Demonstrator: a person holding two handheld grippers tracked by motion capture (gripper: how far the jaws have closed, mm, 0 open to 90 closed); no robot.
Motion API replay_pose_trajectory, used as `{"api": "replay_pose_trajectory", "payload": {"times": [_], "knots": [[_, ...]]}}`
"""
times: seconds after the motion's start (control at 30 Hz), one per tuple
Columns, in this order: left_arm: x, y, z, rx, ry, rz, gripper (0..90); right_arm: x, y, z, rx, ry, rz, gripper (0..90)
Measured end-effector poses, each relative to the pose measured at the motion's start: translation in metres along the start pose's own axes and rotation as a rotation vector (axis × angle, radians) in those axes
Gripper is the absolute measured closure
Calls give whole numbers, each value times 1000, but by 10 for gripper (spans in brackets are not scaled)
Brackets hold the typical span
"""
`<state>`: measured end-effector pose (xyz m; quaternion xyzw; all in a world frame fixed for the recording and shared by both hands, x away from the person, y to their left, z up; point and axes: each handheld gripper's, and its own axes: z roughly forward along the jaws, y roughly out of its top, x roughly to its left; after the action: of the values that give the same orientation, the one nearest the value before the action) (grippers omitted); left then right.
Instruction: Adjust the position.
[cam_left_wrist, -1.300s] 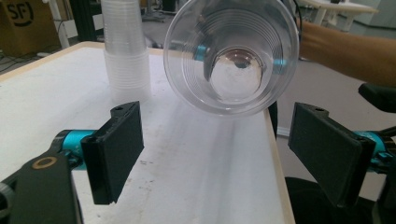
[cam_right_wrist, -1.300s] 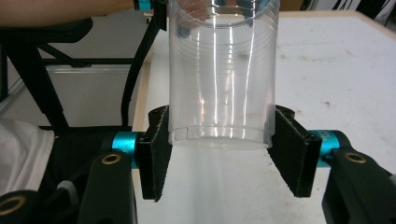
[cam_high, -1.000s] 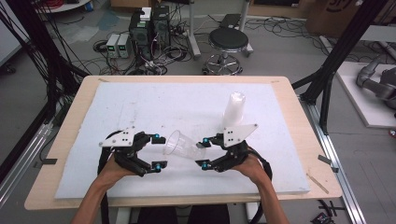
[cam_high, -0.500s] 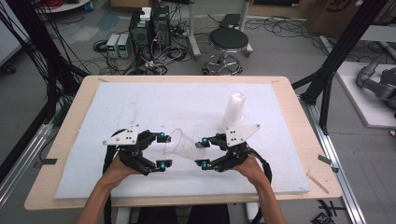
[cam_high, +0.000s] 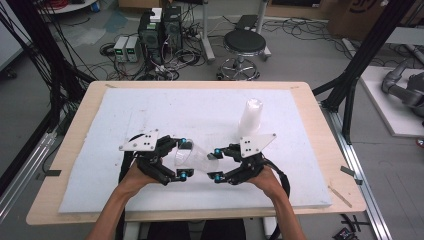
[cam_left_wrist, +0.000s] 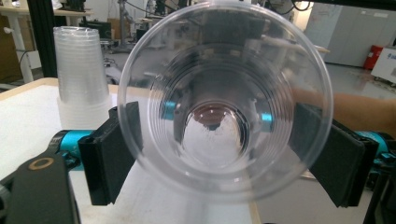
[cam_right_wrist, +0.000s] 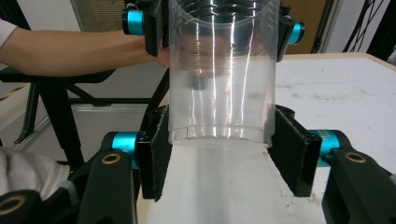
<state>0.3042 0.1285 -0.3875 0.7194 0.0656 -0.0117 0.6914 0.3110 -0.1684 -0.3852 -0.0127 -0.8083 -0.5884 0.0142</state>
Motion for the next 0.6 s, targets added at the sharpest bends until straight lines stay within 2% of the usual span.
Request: {"api": "replay_pose_trajectory", "payload": {"times": [0.6], "knots": [[1,5,6,26,-13,9,226,0,0,3,-2,9,-11,429]]}}
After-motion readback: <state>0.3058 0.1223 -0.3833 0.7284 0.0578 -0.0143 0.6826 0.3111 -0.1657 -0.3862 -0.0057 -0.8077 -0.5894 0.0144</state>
